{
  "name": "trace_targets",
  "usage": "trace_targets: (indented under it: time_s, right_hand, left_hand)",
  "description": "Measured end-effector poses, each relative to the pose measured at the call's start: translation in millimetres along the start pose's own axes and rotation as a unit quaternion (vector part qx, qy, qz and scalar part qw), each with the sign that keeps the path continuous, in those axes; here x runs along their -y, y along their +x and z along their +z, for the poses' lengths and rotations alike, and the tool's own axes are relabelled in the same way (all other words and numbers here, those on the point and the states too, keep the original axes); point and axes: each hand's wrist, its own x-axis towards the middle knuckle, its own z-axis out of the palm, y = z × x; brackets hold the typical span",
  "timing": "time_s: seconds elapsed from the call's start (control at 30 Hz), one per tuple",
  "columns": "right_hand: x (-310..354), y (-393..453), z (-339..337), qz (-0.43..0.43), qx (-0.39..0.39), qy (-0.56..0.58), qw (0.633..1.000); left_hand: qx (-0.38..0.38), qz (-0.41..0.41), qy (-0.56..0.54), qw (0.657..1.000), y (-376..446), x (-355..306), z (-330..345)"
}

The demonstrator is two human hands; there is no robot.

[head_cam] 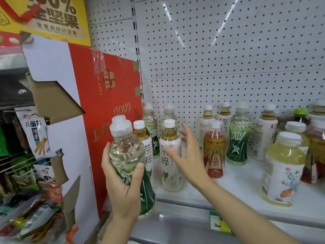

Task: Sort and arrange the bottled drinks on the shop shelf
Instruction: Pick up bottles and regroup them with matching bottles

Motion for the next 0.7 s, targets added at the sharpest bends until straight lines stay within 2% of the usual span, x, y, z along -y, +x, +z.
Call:
trace_targets:
  time_s: [0.07, 0.23, 0.47, 0.7]
  right_hand:
    - [-7.6, -7.8, 9.7, -0.004, 0.039, -0.06, 0.997]
    - [-11.7, -14.4, 17.6, -0.025, 0.022, 0.003, 0.999]
    - [-7.3, -38.1, -45.2, -0.057, -0.085, 0.002, 0.995]
    - [-12.5, -43.4, -99.0, -0.053, -0.201, -0.062, 0.976]
  left_hand:
    - [-0.004, 0.003, 0.003, 1.0, -3.5, 0.3, 6.0]
    - [-0.002, 0.013, -0.028, 1.0, -11.3, -4.3, 22.7]
    - [-0.001, 0.028, -0.06, 0.998, -10.5, -1.5, 49.1]
    - [0.071, -0.032, -0.015, 0.997, -1.4, 5.6, 122.1]
